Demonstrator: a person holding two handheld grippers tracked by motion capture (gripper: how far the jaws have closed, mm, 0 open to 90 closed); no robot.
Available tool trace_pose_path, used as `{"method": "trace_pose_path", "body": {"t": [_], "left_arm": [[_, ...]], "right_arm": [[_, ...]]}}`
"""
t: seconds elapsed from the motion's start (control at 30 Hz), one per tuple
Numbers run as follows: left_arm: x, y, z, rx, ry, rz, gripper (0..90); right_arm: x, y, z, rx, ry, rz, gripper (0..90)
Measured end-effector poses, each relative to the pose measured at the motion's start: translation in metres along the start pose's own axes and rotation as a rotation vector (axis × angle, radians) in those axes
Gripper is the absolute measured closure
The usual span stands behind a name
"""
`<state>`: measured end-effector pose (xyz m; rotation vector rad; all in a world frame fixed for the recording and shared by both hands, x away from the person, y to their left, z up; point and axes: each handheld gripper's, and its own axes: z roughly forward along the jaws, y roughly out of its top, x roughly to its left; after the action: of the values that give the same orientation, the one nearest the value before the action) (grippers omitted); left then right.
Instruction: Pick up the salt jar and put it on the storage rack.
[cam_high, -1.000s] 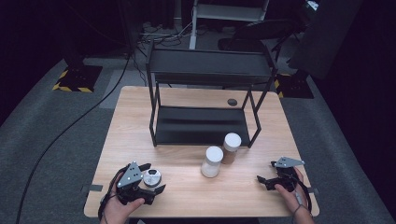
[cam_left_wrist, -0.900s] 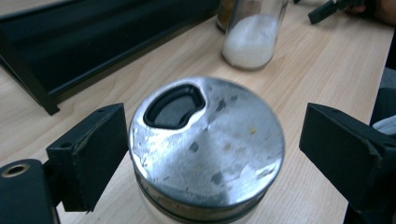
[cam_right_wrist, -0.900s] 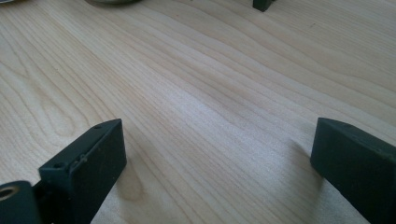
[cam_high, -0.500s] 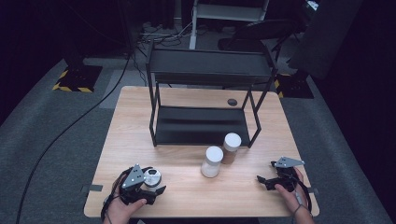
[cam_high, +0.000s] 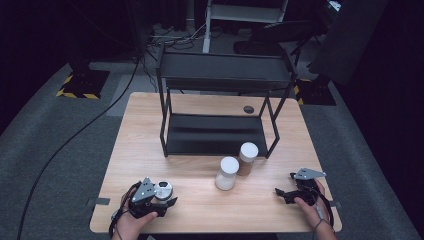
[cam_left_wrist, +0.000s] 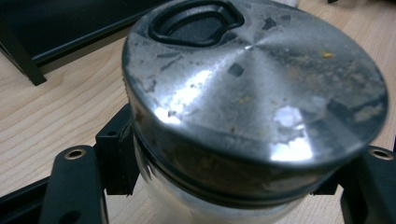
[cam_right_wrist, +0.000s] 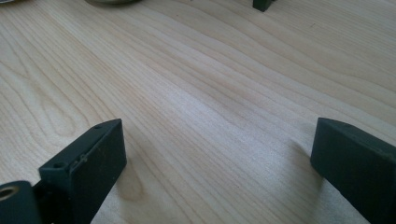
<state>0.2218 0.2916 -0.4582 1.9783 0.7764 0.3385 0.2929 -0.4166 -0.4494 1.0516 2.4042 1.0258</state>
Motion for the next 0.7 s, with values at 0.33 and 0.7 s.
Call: {"method": "trace_pose_path", "body": {"t": [0.33, 0.7], "left_arm": [[-0.002, 0.007, -0.001, 0.014, 0.009, -0.011, 29.2], [-0.003, 0.03, -0.007, 0.013, -0.001, 0.01, 29.7]], "right_arm": [[0.0, 0.0, 0.0, 0.0, 0.0, 0.0, 3.3], [0.0, 0.0, 0.0, 0.0, 0.0, 0.0, 3.4]]}}
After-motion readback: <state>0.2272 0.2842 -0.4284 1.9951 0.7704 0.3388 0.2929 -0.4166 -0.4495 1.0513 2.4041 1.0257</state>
